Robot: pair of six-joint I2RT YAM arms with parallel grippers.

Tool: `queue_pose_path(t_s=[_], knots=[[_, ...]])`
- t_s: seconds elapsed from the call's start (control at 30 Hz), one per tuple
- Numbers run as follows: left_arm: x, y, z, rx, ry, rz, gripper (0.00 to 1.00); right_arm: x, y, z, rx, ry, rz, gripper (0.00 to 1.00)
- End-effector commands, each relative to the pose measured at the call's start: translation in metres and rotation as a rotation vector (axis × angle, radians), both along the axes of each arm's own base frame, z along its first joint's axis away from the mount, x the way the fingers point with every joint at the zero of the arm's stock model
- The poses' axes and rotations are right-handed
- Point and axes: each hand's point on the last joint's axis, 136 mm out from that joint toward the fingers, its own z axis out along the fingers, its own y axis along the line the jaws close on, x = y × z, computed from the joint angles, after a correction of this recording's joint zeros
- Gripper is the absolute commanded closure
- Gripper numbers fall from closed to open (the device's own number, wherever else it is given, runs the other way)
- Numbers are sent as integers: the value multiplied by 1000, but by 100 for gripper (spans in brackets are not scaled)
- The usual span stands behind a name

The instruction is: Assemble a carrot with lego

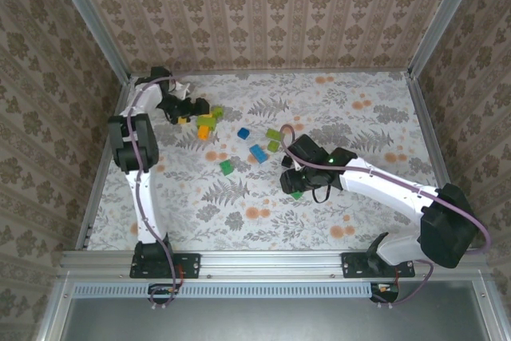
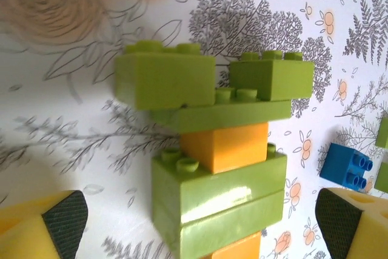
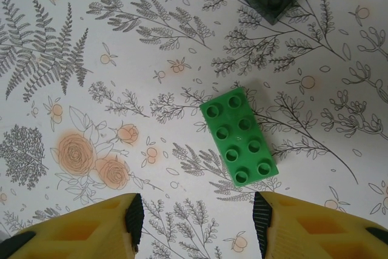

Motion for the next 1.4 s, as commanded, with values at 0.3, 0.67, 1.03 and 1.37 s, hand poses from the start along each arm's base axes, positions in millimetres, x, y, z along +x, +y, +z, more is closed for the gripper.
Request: queue_pose_path(t_s=[0.3,0.67,1.03,1.37], knots=[[-68,48,196,124,-525,295,0,20,78,23,-31,-72,195,31],[-166,67,205,110,-573,546,0,68,163,-15,-115,-98,295,21],[-173,83,147,220,-428,590,0,87,193,-54,-152,-86,307,22],[-166,84,127,216,-368,576,0,102,205,-70,-186,-83,309,37]])
